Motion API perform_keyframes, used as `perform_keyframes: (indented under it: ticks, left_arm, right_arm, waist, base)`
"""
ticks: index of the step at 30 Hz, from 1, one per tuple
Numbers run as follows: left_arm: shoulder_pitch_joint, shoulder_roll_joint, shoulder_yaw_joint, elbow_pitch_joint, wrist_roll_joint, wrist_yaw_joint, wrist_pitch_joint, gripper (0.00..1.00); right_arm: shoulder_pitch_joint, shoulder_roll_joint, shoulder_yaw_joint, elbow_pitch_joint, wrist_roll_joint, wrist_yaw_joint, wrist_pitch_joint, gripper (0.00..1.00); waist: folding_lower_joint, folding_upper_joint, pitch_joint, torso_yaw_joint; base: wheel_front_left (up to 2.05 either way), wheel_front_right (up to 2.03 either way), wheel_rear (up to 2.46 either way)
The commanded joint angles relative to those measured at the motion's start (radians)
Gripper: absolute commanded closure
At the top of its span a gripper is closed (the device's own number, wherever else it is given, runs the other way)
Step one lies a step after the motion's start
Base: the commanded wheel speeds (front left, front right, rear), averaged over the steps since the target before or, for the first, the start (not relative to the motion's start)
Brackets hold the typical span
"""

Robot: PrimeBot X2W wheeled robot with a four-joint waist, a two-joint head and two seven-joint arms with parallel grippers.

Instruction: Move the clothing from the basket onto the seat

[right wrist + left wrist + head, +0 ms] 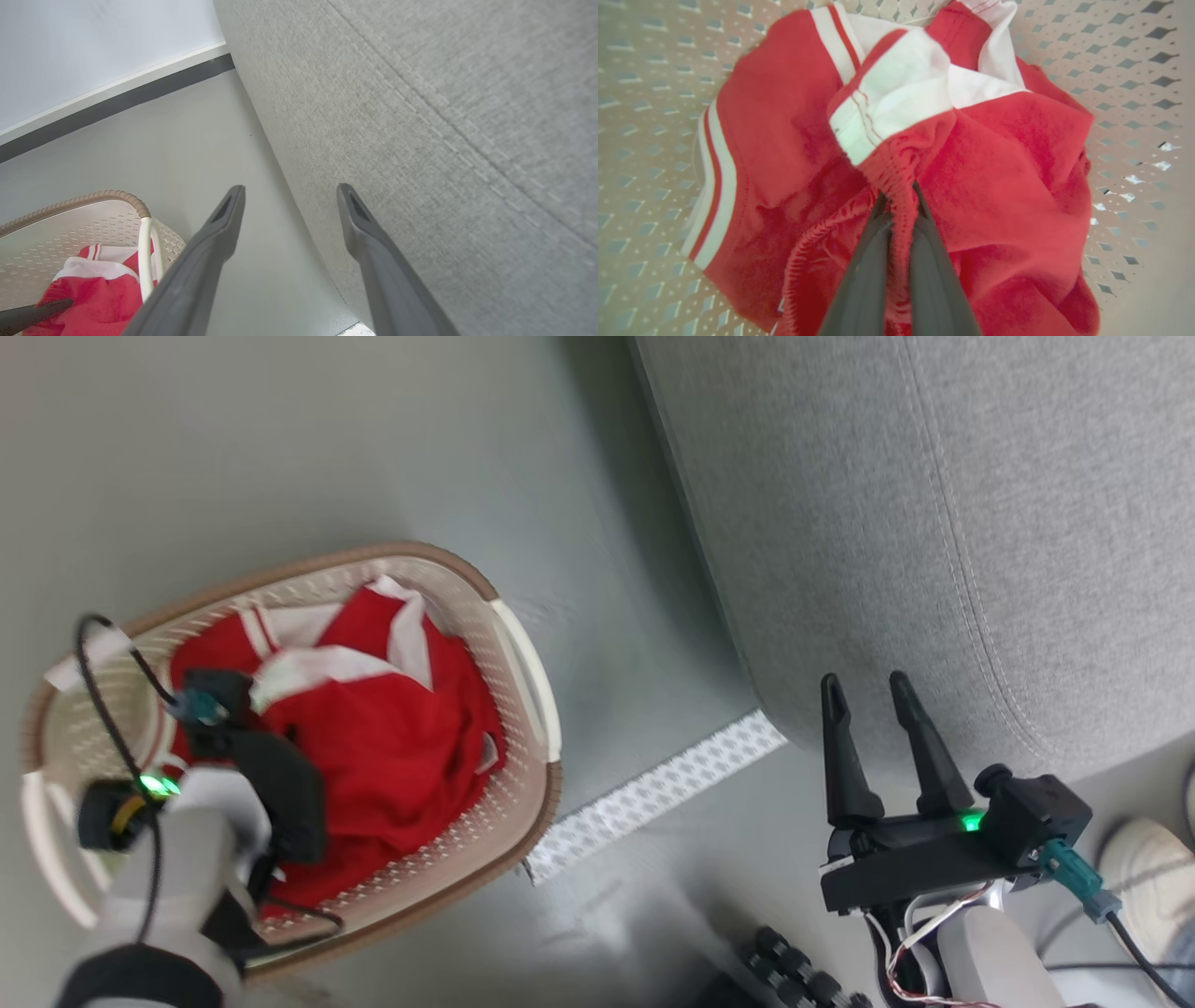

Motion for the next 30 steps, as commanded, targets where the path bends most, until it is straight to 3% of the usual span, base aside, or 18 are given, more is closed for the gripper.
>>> perform_keyframes:
  ticks: [1,7,11,17,25,30]
  left_arm:
    - [0.029,-0.014,0.0,0.007,-0.008,-0.009,-0.021,1.0]
    - [0.088,-0.067,-0.014,0.01,-0.049,-0.038,-0.108,1.0]
    - [0.129,-0.085,-0.024,0.008,-0.085,-0.032,-0.151,1.0]
    - [0.237,-0.088,-0.15,-0.116,-0.28,-0.045,-0.112,1.0]
    - [0.34,-0.085,-0.42,-0.385,-0.497,0.103,-0.03,1.0]
    - [0.32,-0.085,-0.489,-0.488,-0.534,0.16,-0.025,1.0]
  right_arm:
    - [-0.003,-0.001,-0.012,0.009,-0.014,0.0,-0.005,0.0]
    - [0.021,-0.001,-0.007,0.053,-0.056,0.0,-0.005,0.0]
    - [0.042,-0.002,0.015,0.109,-0.086,0.0,-0.003,0.0]
    - [0.095,-0.003,0.071,0.154,-0.101,0.0,0.042,0.0]
    - [0.142,-0.002,0.141,0.152,-0.158,0.0,0.118,0.0]
    - [0.156,-0.003,0.177,0.138,-0.191,0.0,0.152,0.0]
  waist:
    - [0.0001,0.0,-0.077,0.056]
    - [0.0001,0.0,-0.238,0.141]
    - [0.0001,0.0,-0.382,0.198]
    - [0.0001,0.0,-0.582,0.25]
    - [0.0001,0.0,-0.782,0.317]
    - [0.0001,0.0,-0.85,0.346]
  base:
    - [0.0,0.0,0.0]
    - [0.0,0.0,0.0]
    - [0.0,0.0,0.0]
    - [0.0,0.0,0.0]
    - [0.0,0.0,0.0]
    - [0.0,0.0,0.0]
